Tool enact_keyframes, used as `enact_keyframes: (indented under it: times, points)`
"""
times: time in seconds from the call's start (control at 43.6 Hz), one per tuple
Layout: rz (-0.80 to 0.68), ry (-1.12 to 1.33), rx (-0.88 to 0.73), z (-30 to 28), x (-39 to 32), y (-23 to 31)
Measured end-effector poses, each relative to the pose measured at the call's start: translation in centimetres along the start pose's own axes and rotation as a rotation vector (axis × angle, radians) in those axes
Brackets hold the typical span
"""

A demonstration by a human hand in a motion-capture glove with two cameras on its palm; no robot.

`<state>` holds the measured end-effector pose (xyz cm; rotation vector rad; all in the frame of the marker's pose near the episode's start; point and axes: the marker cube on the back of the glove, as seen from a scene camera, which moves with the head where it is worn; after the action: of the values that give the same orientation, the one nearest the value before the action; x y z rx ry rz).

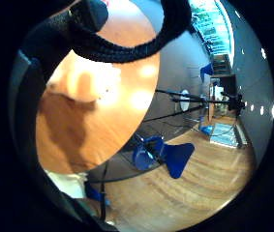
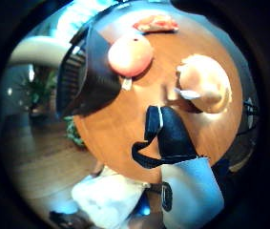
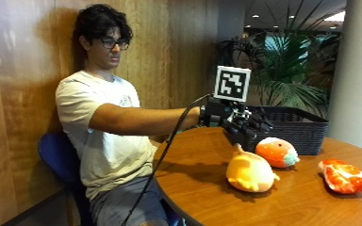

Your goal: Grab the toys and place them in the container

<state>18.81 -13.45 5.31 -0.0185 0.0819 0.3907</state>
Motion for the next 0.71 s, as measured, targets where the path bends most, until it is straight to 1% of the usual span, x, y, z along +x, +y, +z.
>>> enact_keyframes:
  times: [0.115,0.183,0.275,0.412,0.481,0.55,0.596,0.642,0.71]
  points:
    - [0.06,-0.053,-0.077,2.1,0.7,-2.2]
    - [0.015,0.053,-0.152,3.8,1.9,-2.9]
    - [0.038,0.118,-0.221,6.1,3.0,-4.1]
    - [0.126,-0.026,-0.291,8.8,2.0,-5.6]
    - [0.118,-0.053,-0.371,10.6,1.5,-5.8]
    - [0.076,-0.134,-0.425,11.5,1.1,-5.7]
    - [0.049,-0.174,-0.42,11.5,1.0,-5.6]
    - [0.031,-0.185,-0.379,11.3,1.0,-5.5]
    - [0.017,-0.198,-0.242,10.9,0.9,-5.6]
